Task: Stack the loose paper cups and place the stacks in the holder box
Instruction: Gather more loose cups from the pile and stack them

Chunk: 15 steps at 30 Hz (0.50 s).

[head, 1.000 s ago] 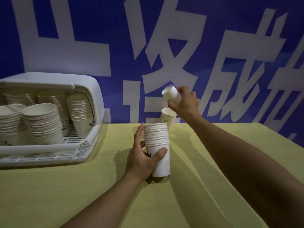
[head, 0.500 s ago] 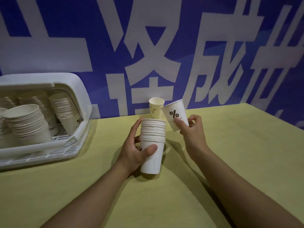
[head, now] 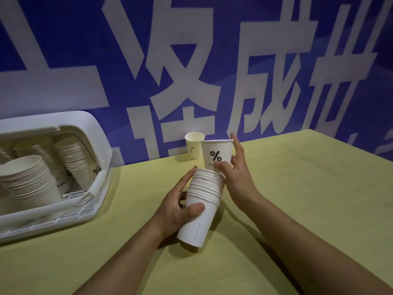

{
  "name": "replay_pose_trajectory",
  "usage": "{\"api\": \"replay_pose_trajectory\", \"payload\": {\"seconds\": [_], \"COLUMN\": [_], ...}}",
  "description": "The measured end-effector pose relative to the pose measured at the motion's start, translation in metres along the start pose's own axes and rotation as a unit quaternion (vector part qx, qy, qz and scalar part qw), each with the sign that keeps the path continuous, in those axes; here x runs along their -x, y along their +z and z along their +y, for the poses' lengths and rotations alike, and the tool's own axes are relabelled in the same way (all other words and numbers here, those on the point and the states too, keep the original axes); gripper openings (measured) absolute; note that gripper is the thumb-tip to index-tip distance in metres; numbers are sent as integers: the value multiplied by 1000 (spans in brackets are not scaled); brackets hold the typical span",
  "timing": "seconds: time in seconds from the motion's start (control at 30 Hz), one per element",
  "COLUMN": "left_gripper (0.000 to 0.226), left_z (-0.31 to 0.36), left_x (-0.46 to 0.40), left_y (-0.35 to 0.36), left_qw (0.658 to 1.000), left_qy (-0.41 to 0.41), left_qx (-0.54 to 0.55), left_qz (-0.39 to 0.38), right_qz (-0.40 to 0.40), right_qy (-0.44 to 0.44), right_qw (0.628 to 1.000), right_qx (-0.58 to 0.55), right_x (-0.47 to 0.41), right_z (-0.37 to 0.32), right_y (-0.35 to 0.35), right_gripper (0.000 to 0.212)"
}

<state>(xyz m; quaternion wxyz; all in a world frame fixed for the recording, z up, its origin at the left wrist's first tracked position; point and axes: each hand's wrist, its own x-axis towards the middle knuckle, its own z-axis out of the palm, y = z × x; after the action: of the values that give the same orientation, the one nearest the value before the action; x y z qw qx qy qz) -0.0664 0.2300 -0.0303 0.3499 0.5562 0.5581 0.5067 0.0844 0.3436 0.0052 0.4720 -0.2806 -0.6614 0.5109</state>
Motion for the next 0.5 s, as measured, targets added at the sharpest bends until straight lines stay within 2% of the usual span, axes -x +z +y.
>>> {"api": "replay_pose_trajectory", "payload": {"seconds": [0.2, 0.33, 0.5], "left_gripper": [101, 104, 104], "left_z": [-1, -2, -1], "left_x": [1, 2, 2], "left_y": [2, 0, 1], "left_qw": [999, 995, 992], "left_qy": [6, 13, 22], "left_qx": [8, 5, -11], "left_qz": [33, 94, 126], "right_qz": [-54, -76, -89], "right_qy": [51, 31, 16], "right_qw": [997, 996, 994], "right_qx": [14, 34, 60], "right_x": [8, 15, 11], "right_z": [4, 7, 14], "right_y": [9, 14, 14], "right_gripper": [42, 39, 54]}}
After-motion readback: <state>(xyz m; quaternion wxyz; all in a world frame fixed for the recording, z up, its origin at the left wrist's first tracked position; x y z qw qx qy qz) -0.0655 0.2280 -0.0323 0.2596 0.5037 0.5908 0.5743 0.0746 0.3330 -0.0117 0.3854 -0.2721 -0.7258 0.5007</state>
